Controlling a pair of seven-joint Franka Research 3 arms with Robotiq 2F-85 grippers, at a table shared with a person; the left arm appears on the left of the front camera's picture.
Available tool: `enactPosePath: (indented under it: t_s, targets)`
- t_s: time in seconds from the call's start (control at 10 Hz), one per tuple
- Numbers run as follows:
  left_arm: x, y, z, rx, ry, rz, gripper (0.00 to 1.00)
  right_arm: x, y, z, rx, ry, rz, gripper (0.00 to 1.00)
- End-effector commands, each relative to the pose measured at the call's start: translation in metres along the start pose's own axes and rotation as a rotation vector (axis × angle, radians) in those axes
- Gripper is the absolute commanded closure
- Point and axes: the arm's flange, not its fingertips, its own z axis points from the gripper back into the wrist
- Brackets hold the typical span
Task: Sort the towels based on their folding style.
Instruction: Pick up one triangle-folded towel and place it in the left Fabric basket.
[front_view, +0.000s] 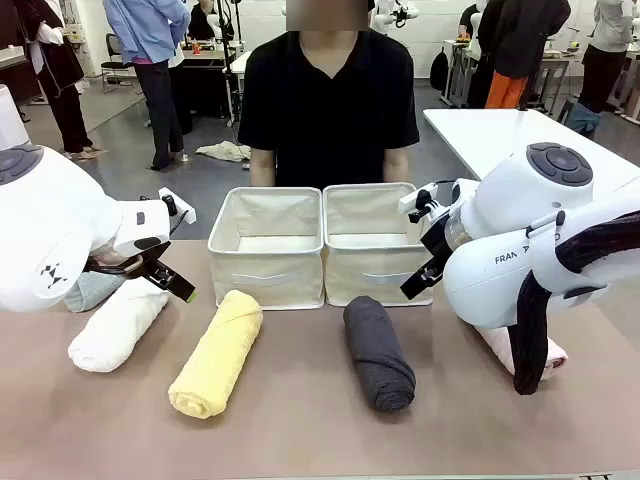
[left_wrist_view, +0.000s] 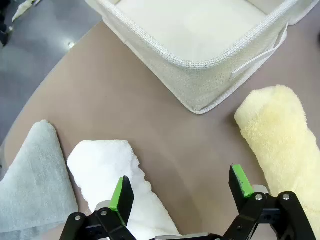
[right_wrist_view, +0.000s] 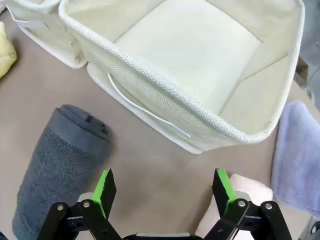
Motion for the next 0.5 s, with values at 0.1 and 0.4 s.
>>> enactPosePath:
  t_s: [0.1,0.4]
  targets:
    - [0.0000,-0.0001,0.0000,0.000,0.000,0.000,0.00,0.0000,0.0000,0.0000,0.000,0.000,0.000,0.00]
    - [0.0000,-0.0001,0.0000,0.000,0.000,0.000,0.00,0.0000,0.0000,0.0000,0.000,0.000,0.000,0.00]
